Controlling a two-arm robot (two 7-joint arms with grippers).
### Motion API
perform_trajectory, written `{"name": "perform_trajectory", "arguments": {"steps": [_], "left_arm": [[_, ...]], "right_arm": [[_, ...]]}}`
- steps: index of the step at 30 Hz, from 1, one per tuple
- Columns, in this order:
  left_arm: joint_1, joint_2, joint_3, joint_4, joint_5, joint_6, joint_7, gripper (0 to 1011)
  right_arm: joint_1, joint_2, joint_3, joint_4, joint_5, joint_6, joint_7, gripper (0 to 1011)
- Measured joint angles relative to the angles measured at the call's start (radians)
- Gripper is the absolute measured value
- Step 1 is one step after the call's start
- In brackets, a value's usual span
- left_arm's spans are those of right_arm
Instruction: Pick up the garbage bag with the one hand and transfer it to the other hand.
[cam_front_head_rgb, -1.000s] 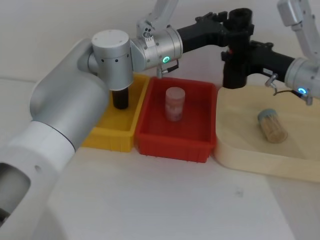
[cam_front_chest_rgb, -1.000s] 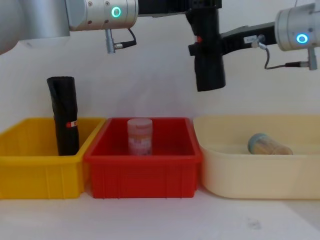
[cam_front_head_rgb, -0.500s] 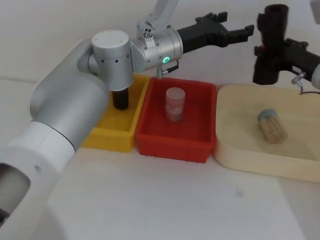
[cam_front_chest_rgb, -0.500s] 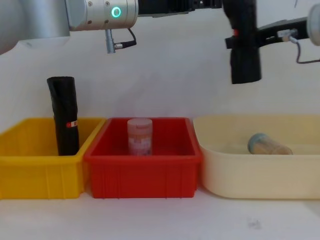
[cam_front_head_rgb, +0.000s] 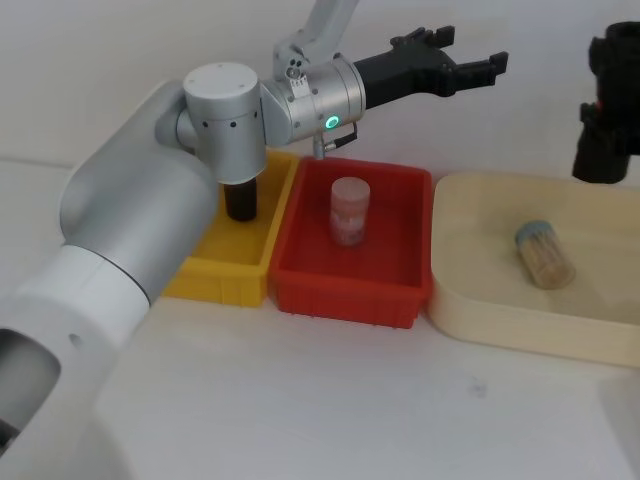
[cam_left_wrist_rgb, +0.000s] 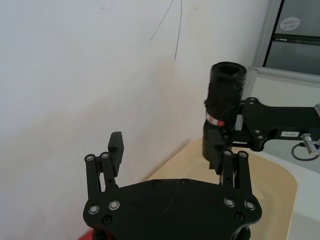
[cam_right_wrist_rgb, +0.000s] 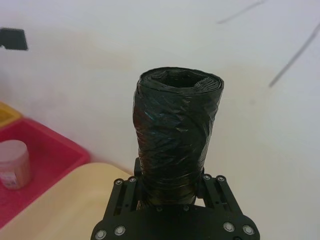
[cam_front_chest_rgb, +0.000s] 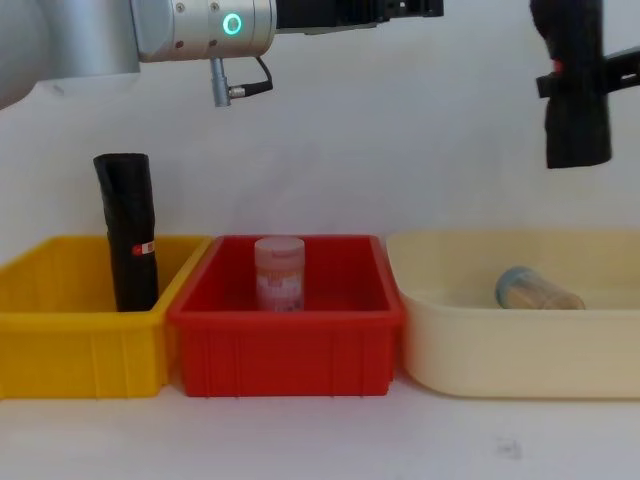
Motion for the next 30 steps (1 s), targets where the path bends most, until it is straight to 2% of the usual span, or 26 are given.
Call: {"name": "perform_trajectory", "arguments": {"steps": [5, 6, 13, 15, 19, 20, 30], "left_arm": [[0.0, 0.0, 0.0, 0.0, 0.0, 0.0, 0.0, 1001], [0.0, 0.0, 0.0, 0.0, 0.0, 0.0, 0.0, 1001], [0.0, 0.0, 0.0, 0.0, 0.0, 0.0, 0.0, 1001], [0.0, 0.0, 0.0, 0.0, 0.0, 0.0, 0.0, 1001], [0.0, 0.0, 0.0, 0.0, 0.0, 0.0, 0.0, 1001], [0.0, 0.0, 0.0, 0.0, 0.0, 0.0, 0.0, 1001], [0.0, 0.0, 0.0, 0.0, 0.0, 0.0, 0.0, 1001]], "right_arm": [[-0.027, 0.02, 0.019, -0.036, 0.001, 0.015, -0.01, 565], [-0.034, 0.025, 0.024, -0.045, 0.001, 0.019, -0.012, 620], [-0.056, 0.041, 0.038, -0.074, 0.004, 0.031, -0.021, 780], [-0.061, 0.045, 0.042, -0.08, 0.005, 0.034, -0.023, 873], [-0.069, 0.05, 0.047, -0.089, 0.005, 0.038, -0.025, 936], [-0.07, 0.05, 0.047, -0.09, 0.006, 0.038, -0.026, 979], [-0.079, 0.057, 0.054, -0.103, 0.007, 0.044, -0.029, 999]]}}
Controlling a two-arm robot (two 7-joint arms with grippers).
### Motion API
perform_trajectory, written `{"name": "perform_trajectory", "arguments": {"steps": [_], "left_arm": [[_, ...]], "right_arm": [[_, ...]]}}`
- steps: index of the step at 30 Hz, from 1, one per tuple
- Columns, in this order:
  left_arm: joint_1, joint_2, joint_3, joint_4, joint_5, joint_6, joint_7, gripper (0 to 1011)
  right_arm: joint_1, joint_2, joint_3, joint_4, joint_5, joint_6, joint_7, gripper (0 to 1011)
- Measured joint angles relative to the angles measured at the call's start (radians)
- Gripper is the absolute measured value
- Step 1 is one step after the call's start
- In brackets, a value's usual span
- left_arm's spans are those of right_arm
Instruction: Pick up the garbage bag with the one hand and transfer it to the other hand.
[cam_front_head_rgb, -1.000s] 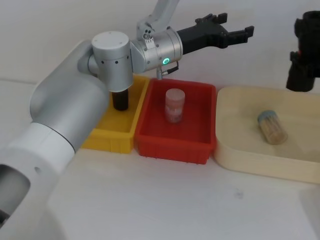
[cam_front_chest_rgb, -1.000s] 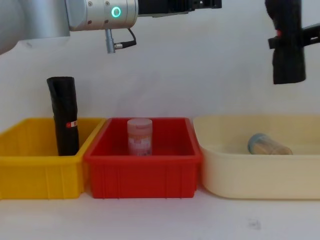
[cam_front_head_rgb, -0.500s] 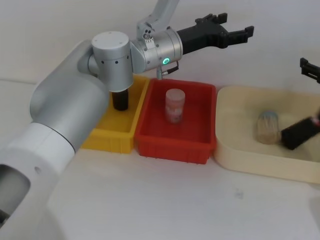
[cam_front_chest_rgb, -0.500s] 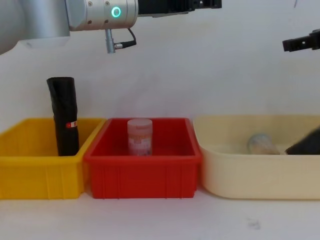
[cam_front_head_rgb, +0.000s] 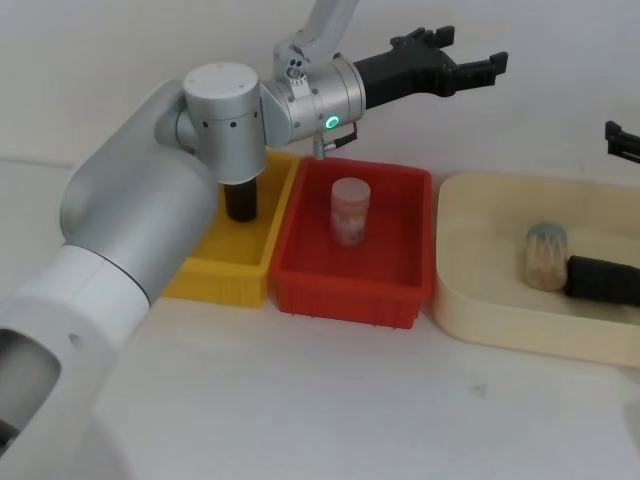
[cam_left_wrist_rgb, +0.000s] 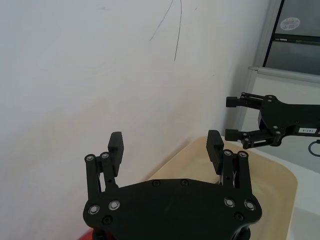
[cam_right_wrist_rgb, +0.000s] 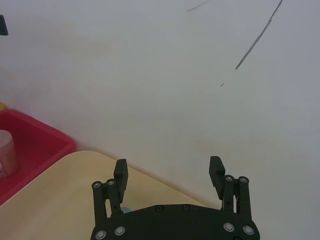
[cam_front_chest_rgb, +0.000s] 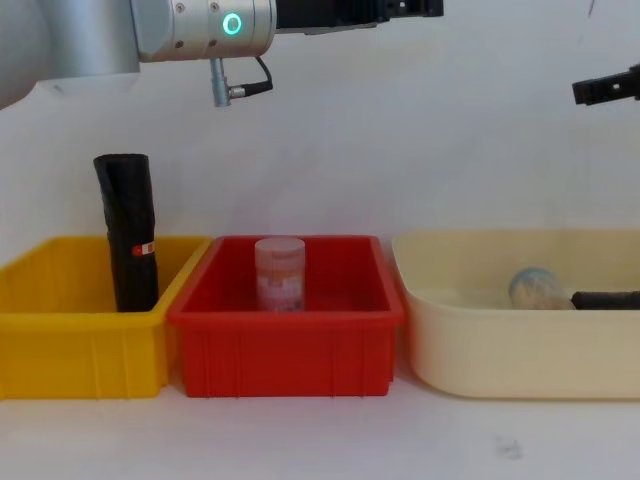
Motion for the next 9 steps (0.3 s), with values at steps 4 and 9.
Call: {"name": "perform_trajectory", "arguments": {"steps": [4, 9], "left_arm": [[0.0, 0.0, 0.0, 0.0, 0.0, 0.0, 0.0, 1001], [0.0, 0.0, 0.0, 0.0, 0.0, 0.0, 0.0, 1001]], "right_arm": [[-0.002, 0.002, 0.002, -0.003, 0.001, 0.001, -0.001, 1000], [-0.004, 0.003, 0.003, -0.006, 0.001, 0.003, -0.002, 1000]]}}
